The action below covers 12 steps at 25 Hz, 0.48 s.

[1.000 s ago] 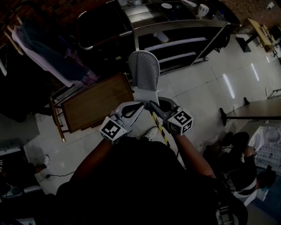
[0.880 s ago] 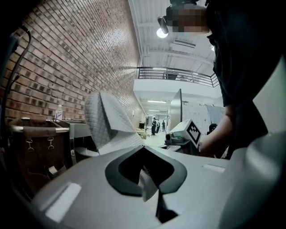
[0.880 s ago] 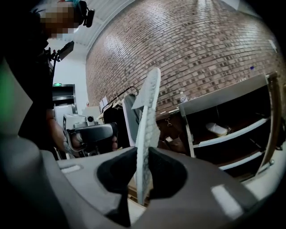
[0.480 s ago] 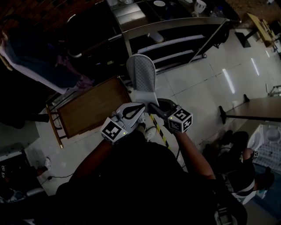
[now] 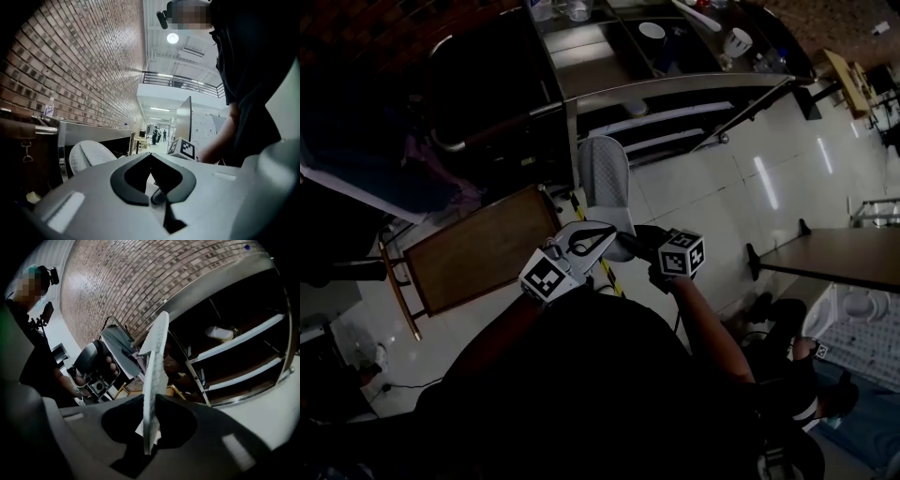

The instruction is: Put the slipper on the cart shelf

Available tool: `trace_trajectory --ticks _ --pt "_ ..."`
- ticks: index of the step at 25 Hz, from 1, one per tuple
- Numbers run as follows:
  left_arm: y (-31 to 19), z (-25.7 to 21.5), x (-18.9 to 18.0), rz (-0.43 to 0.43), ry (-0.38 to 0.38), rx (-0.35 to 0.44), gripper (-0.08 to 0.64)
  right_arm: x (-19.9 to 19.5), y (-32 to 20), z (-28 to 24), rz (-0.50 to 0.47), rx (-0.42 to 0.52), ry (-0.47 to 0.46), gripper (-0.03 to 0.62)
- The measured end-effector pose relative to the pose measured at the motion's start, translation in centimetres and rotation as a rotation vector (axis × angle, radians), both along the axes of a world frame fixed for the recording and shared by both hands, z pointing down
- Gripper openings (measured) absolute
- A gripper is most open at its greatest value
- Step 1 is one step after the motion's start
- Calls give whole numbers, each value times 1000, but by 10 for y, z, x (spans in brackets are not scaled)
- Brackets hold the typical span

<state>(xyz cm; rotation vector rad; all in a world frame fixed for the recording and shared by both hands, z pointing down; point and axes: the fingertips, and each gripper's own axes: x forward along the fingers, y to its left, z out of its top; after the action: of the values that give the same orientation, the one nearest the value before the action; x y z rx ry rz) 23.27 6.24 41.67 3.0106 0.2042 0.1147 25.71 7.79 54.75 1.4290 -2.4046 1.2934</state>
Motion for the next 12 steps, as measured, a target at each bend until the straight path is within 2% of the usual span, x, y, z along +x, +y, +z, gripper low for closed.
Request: trace_trajectory --ticks 4,7,12 --pt "-17 6 11 21 -2 -16 5 15 -16 16 12 -51 -7 64" --pt "-26 12 17 24 -7 -4 5 20 -25 30 1 -88 -45 64" --pt "-39 21 25 -15 -26 4 5 27 -40 42 -29 -126 -119 64"
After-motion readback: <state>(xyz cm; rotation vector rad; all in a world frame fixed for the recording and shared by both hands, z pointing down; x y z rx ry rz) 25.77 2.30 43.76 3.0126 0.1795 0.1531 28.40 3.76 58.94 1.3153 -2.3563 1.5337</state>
